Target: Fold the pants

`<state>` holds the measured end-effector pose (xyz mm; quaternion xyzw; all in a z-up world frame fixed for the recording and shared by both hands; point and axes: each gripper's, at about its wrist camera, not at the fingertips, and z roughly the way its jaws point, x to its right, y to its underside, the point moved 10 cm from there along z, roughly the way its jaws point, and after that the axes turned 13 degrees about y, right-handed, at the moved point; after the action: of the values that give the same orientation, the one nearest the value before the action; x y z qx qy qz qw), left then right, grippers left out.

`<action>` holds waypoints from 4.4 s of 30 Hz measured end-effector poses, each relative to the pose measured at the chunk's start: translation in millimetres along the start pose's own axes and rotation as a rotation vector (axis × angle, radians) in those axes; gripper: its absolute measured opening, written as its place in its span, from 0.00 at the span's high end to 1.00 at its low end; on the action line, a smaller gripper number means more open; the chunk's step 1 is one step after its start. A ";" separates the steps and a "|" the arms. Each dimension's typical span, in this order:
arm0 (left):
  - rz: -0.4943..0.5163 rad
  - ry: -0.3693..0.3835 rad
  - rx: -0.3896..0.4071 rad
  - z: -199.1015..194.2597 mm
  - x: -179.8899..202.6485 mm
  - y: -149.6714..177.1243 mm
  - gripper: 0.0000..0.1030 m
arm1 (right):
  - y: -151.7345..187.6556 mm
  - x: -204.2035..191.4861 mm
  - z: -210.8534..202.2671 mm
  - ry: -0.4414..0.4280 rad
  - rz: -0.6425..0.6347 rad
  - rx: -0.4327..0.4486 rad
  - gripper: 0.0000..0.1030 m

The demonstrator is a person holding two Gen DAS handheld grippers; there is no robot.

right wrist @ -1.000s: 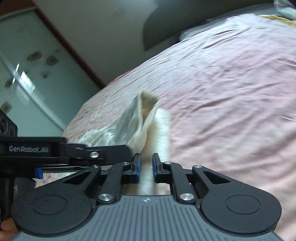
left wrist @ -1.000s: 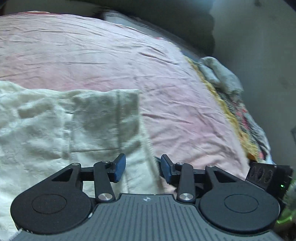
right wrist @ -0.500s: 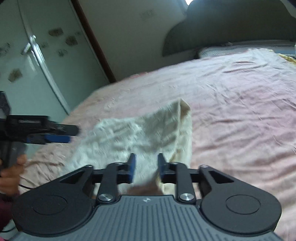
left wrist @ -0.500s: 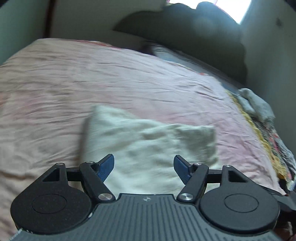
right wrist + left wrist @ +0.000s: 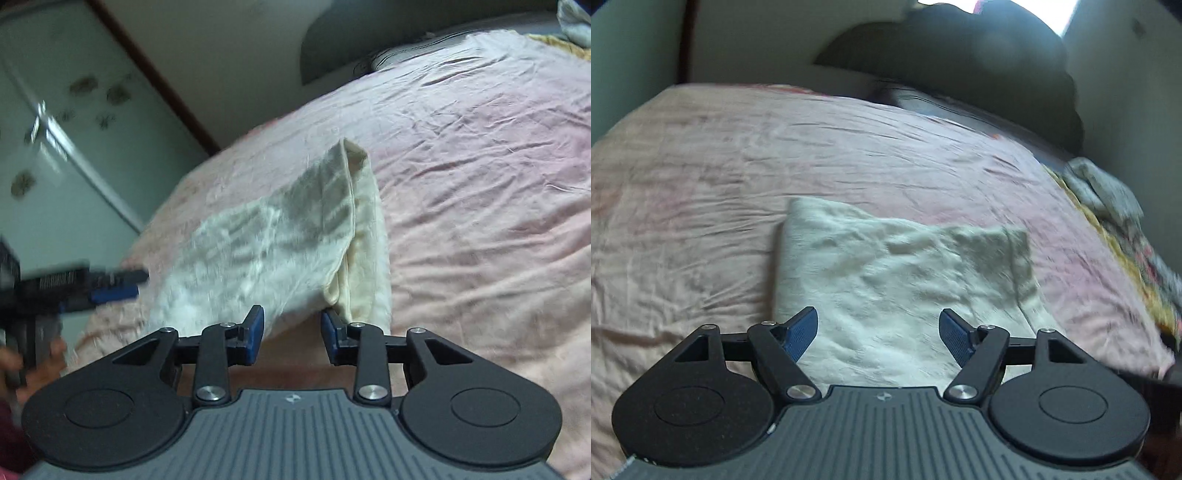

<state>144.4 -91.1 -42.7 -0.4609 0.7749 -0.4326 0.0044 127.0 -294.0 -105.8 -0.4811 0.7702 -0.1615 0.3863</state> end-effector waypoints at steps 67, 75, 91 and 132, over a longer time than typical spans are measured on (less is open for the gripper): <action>-0.340 0.330 -0.191 63.3 -94.6 -9.2 0.18 | -47.9 33.7 69.7 -0.114 0.055 -0.160 0.22; -0.318 0.368 -0.204 90.4 -82.0 -9.9 0.15 | -56.0 9.5 107.2 -0.287 0.063 -0.253 0.24; -0.064 0.139 0.037 20.1 -90.7 -70.8 0.92 | -109.5 -68.5 66.1 -0.320 -0.157 -0.052 0.80; 0.006 -0.186 -0.051 101.6 -211.2 -144.3 0.63 | -177.9 -112.8 256.6 -0.210 -0.086 -0.125 0.69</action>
<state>409.7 -36.1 -91.7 -0.4966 0.7833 -0.3681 0.0659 456.1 -251.1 -112.5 -0.5510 0.7128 -0.0784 0.4267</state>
